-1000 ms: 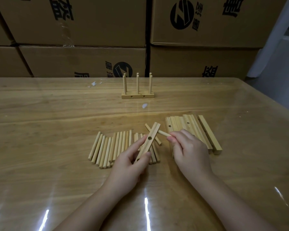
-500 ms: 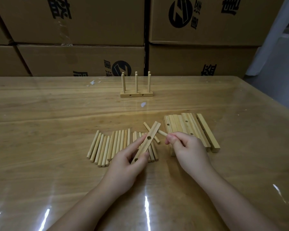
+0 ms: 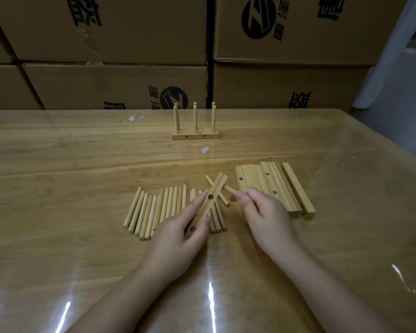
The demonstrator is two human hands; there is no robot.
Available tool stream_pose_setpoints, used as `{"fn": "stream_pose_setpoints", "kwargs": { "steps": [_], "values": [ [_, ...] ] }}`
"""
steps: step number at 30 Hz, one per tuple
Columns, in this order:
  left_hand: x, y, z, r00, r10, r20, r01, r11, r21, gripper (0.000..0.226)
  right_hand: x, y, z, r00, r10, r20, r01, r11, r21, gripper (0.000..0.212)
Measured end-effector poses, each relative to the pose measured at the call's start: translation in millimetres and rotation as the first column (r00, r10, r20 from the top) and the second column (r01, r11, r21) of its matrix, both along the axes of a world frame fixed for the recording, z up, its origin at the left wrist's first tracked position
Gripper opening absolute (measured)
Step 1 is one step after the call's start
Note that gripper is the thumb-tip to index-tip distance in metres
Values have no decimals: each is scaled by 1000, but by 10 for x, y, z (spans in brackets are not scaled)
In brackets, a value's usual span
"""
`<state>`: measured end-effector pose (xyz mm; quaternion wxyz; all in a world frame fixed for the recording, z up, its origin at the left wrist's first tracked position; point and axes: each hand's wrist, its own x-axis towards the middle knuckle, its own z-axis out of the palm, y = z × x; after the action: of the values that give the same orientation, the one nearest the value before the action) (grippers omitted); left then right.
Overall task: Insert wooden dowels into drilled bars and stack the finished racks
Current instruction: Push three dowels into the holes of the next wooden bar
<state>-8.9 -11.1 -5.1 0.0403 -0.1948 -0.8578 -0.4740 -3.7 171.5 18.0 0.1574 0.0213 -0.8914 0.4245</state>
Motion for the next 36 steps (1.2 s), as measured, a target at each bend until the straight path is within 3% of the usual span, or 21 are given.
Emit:
{"fn": "stream_pose_setpoints", "kwargs": {
  "steps": [5,9,18,29,36],
  "values": [
    [-27,-10,-6,999,13,47,-15,999,46,44,-8,20,10,970,13,-243,92,904,417,17],
    [-37,-16,-3,995,-45,85,34,991,129,44,5,41,13,978,26,-206,73,885,460,16],
    [-7,-28,32,997,-39,64,33,996,82,42,-12,64,-10,995,25,-96,-2,973,232,21],
    [29,-22,77,1000,-22,12,22,1000,-13,44,-10,72,45,995,32,95,-35,999,28,32],
    [38,-32,64,995,-29,-100,25,999,-40,46,-22,122,106,946,170,278,-66,935,-348,37]
  ]
}}
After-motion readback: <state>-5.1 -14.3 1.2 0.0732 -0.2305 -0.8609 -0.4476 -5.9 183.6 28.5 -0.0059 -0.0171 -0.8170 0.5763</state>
